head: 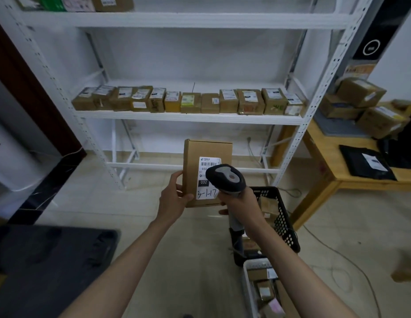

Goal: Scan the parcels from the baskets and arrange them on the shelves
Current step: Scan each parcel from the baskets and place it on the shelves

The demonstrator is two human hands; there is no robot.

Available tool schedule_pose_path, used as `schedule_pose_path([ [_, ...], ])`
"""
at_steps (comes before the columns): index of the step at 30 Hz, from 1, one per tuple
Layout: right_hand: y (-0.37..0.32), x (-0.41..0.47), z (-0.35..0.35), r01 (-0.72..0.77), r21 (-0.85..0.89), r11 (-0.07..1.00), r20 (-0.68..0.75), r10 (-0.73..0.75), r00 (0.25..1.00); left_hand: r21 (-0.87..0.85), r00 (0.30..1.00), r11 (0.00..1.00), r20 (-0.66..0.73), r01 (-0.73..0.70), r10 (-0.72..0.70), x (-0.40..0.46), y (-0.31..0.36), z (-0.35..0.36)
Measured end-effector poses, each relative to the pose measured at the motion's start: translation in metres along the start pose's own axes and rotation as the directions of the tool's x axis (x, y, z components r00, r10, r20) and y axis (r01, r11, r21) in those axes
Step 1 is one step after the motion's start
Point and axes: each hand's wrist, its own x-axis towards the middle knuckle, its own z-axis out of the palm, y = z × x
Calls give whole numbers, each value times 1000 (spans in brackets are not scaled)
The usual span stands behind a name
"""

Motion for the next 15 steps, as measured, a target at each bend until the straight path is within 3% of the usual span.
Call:
schedule_pose_path([
  [6, -7, 3, 13, -77, -8, 997, 5, 77, 997, 22, 1000, 1000, -21, -8, 8, 4, -11, -12],
  [15, -24, 10, 32, -98, 201, 975, 74, 85, 994, -23, 999, 1000, -34, -5, 4, 25, -17, -35],
])
